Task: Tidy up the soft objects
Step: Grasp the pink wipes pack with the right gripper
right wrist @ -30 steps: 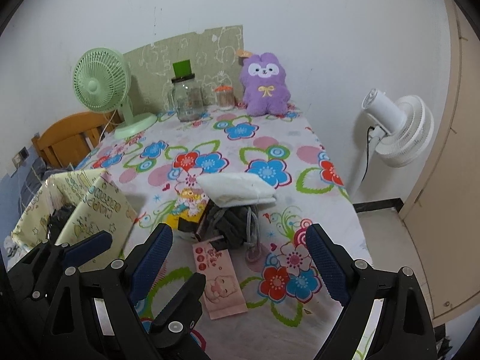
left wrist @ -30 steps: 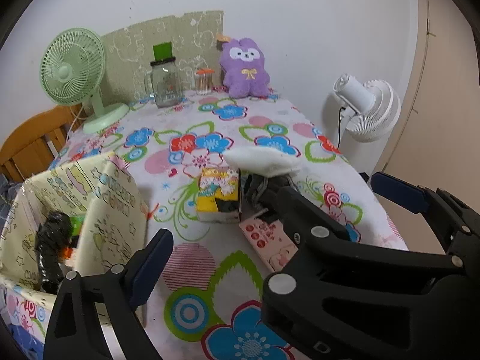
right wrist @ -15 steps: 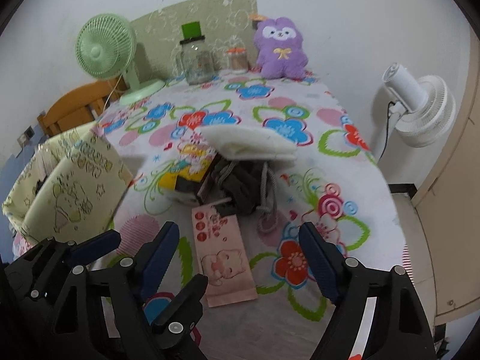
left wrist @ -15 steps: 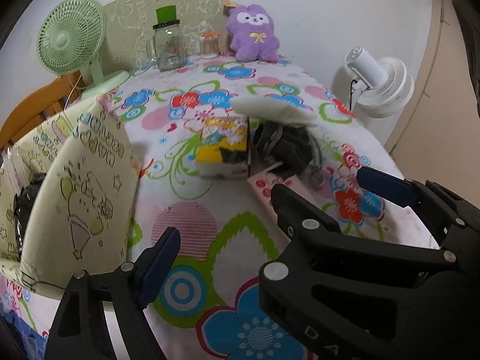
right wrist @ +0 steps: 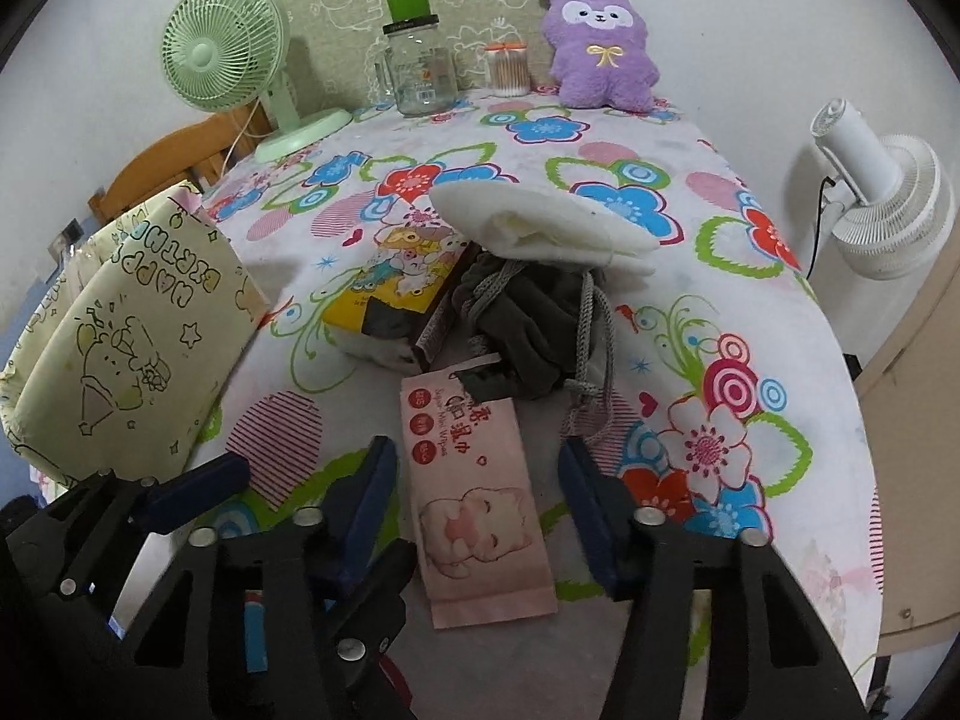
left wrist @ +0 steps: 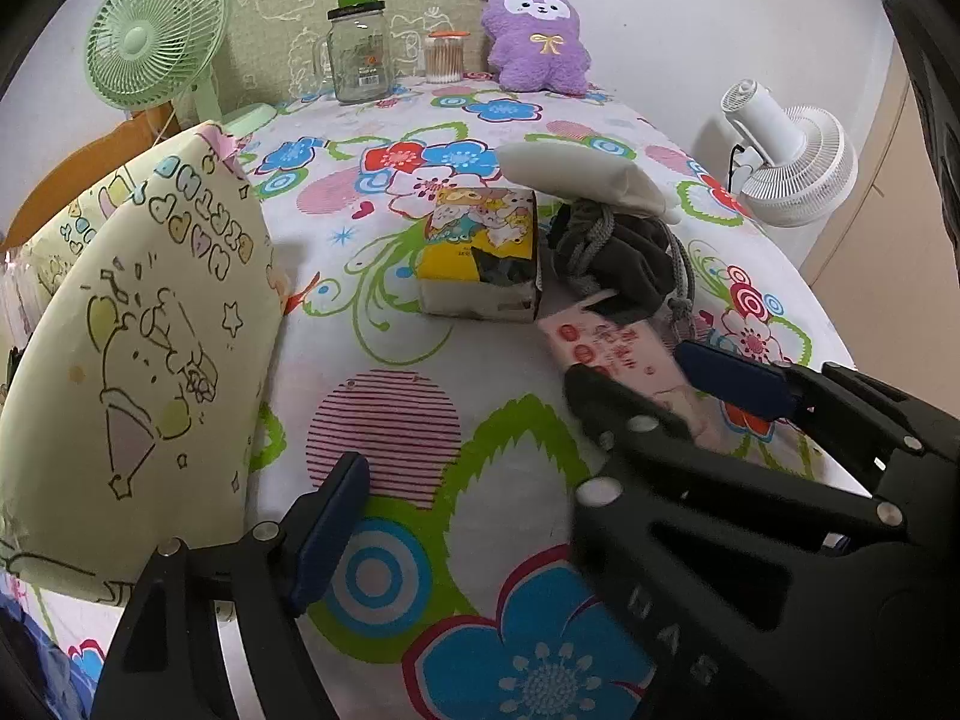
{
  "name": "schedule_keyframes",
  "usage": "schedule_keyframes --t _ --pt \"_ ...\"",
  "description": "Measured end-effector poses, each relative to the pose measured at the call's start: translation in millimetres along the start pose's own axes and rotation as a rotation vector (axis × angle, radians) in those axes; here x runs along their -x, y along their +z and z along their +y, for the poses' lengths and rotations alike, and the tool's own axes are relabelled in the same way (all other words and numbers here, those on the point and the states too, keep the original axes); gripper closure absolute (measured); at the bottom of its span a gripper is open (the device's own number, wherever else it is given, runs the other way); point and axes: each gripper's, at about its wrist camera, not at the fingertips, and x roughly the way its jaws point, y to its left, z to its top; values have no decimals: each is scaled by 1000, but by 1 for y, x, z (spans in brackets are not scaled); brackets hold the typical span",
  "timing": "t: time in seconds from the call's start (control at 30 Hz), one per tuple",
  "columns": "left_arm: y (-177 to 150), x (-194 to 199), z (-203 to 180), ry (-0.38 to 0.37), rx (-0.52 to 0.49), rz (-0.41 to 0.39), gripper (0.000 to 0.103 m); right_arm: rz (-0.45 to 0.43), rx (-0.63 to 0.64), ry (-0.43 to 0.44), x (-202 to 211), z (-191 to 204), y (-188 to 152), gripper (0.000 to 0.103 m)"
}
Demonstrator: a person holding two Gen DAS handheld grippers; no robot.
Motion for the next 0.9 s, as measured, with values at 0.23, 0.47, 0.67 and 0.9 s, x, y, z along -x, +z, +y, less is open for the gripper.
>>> schedule_keyframes --t 0.23,0.47,0.67,0.9 --pt "4 0 -5 -17 -32 -2 21 -2 1 -9 3 -3 1 61" --pt "12 8 -8 -21 -36 -33 21 -50 24 -38 25 -6 4 61" --pt "22 13 -11 -19 -36 -67 21 -105 12 -58 46 -8 8 61" --pt "38 11 -13 -8 -34 -91 21 -139 -25 -79 53 -15 20 61"
